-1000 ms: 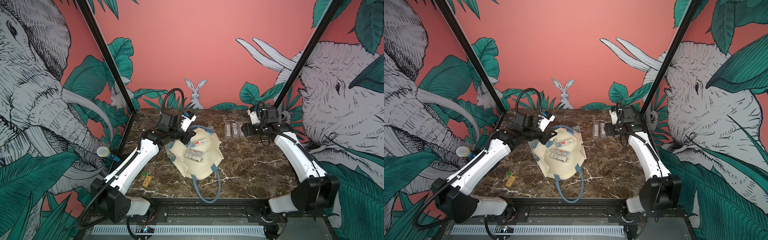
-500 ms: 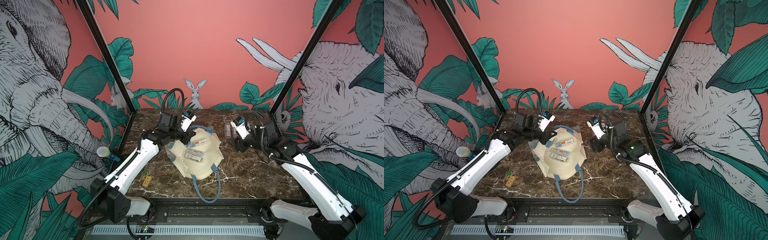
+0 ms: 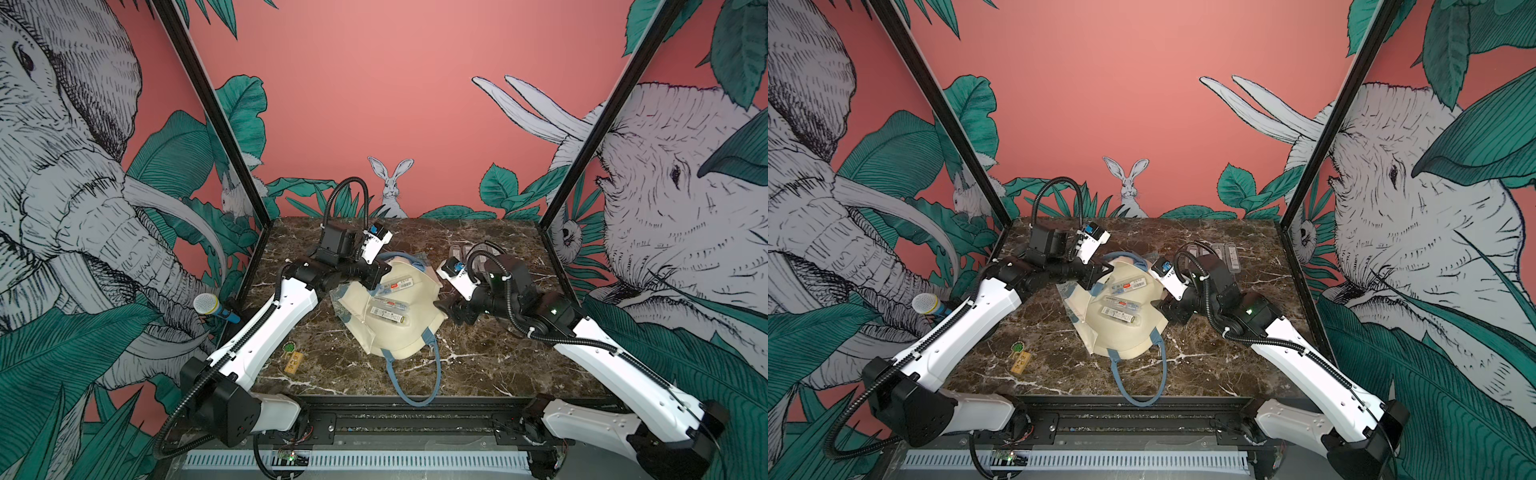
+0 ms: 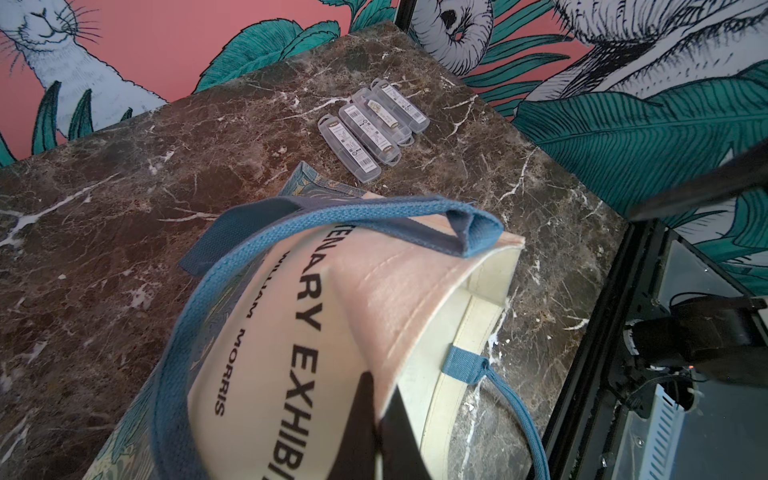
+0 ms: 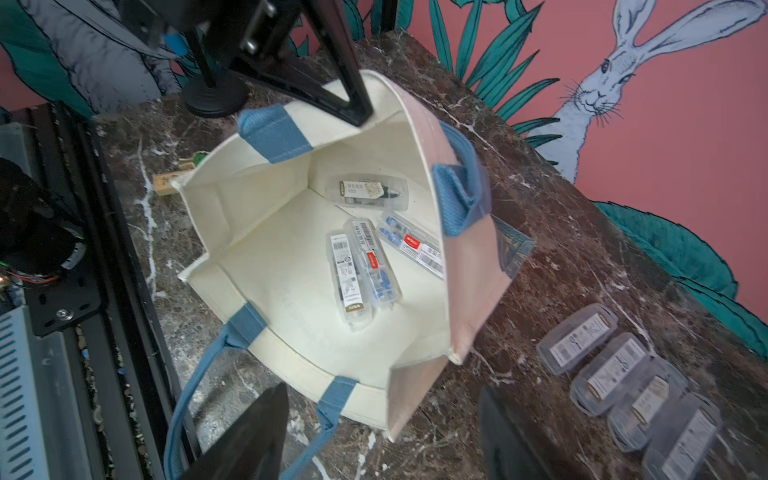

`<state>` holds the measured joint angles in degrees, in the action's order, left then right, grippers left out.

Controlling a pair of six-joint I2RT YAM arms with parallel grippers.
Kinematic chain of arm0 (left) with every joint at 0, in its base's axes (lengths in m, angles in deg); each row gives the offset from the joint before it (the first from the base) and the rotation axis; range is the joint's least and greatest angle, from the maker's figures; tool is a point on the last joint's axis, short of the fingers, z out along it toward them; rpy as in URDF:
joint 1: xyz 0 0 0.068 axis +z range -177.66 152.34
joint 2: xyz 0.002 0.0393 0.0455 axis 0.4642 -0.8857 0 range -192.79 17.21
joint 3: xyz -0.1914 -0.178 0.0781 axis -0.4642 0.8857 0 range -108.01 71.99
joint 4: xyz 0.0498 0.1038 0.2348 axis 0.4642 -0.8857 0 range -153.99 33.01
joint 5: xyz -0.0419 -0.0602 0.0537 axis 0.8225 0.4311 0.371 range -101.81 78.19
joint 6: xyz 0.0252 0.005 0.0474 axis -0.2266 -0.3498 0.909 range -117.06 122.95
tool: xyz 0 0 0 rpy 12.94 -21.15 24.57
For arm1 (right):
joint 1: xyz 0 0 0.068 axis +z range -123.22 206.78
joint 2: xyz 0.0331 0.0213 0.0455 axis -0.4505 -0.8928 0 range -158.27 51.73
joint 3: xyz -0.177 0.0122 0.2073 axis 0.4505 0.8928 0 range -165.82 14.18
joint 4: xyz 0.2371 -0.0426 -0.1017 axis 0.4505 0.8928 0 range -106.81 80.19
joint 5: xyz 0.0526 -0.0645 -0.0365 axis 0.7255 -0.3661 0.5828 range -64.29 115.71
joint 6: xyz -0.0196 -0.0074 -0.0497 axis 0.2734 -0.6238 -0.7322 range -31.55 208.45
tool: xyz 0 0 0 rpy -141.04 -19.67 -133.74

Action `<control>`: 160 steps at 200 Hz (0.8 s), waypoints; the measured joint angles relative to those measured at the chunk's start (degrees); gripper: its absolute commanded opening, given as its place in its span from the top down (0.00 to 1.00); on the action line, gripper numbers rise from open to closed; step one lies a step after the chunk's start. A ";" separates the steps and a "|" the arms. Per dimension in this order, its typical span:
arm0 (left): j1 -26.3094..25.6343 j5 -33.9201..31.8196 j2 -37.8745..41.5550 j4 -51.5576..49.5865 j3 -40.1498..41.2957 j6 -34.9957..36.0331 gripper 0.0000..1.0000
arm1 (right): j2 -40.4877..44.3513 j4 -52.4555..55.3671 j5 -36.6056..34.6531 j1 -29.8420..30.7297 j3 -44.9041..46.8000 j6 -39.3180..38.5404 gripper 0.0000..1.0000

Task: Take out the compass set from the canvas bag
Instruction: Pick up the compass set from the canvas bag.

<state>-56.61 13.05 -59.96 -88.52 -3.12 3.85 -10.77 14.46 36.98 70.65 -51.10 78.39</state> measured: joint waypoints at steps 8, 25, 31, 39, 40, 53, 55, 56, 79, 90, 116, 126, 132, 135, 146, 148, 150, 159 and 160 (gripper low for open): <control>-0.04 -0.07 0.00 -0.02 0.00 -0.07 1.00 | -0.02 -1.22 0.02 1.57 1.11 0.31 0.34; -0.11 -0.22 0.04 -0.13 0.00 -0.07 1.00 | -0.42 -4.24 -0.28 5.35 4.20 1.05 0.38; -0.13 -0.28 0.07 -0.15 0.00 -0.07 1.00 | -0.72 -5.57 -0.57 6.64 5.38 1.44 0.40; -0.15 -0.37 0.11 -0.26 0.00 -0.04 1.00 | -1.42 -7.50 -1.01 8.31 6.88 2.21 0.41; -0.15 -0.37 0.11 -0.26 0.00 -0.07 1.00 | -1.57 -7.80 -1.07 8.59 7.13 2.21 0.41; -0.15 -0.48 0.15 -0.33 0.00 -0.04 1.00 | -3.74 -11.06 -1.66 10.82 9.03 3.41 0.41; -0.15 -0.48 0.15 -0.33 0.00 -0.04 1.00 | -4.13 -11.61 -1.68 11.13 9.27 3.45 0.42; -0.15 -0.48 0.15 -0.33 0.00 -0.04 1.00 | -4.37 -11.98 -1.73 11.32 9.44 3.56 0.42; -0.15 -0.48 0.15 -0.28 0.00 -0.04 1.00 | -11.26 -17.25 -2.36 13.14 11.04 3.78 0.43; -0.15 -0.46 0.15 -0.24 0.00 -0.07 1.00 | -14.95 -20.00 -2.80 13.20 11.63 3.30 0.44; -0.15 -0.28 0.15 -0.15 0.00 -0.09 1.00 | -24.44 -25.77 -3.78 12.59 12.09 2.34 0.46; -0.15 -0.22 0.15 -0.07 0.04 -0.11 1.00 | -28.57 -27.19 -3.56 12.02 11.41 2.43 0.46; -0.15 -0.20 0.15 -0.02 0.04 -0.11 1.00 | -30.95 -27.69 -3.43 11.52 10.64 2.62 0.46; -0.15 -0.20 0.15 0.00 0.07 -0.11 1.00 | -31.91 -27.82 -3.23 11.28 10.25 2.80 0.46; -0.15 -0.07 0.15 0.15 0.15 -0.13 1.00 | -35.60 -28.35 -2.93 10.14 8.61 3.41 0.47; -0.15 -0.04 0.15 0.15 0.17 -0.13 1.00 | -36.15 -28.41 -2.82 9.92 8.33 3.45 0.47; -0.15 0.00 0.15 0.15 0.17 -0.13 1.00 | -36.63 -28.55 -2.80 9.73 8.07 3.54 0.47; -0.15 0.11 0.15 0.20 0.26 -0.13 1.00 | -38.66 -28.98 -2.49 8.94 6.84 4.04 0.49; -0.15 0.13 0.15 0.20 0.26 -0.13 1.00 | -38.95 -29.05 -2.40 8.81 6.64 4.13 0.49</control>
<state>-56.76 13.18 -59.81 -88.32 -2.85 3.72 -49.72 -14.59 34.57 79.46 -44.45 82.52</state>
